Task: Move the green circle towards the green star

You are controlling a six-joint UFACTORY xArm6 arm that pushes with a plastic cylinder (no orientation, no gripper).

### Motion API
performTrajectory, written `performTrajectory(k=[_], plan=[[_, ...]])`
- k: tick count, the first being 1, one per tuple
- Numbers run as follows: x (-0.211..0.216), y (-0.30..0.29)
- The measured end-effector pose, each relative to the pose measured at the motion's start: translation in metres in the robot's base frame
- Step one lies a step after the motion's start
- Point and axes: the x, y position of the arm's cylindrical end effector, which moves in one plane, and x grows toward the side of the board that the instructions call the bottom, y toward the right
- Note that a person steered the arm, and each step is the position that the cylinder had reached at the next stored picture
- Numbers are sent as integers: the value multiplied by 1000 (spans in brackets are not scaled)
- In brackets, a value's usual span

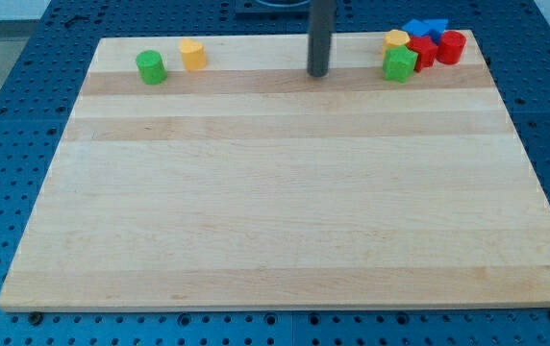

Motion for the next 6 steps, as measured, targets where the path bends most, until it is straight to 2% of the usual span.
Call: performTrajectory(k=[2, 3, 5, 6], plan=[[34, -102], [37, -158], [32, -261], [15, -271]])
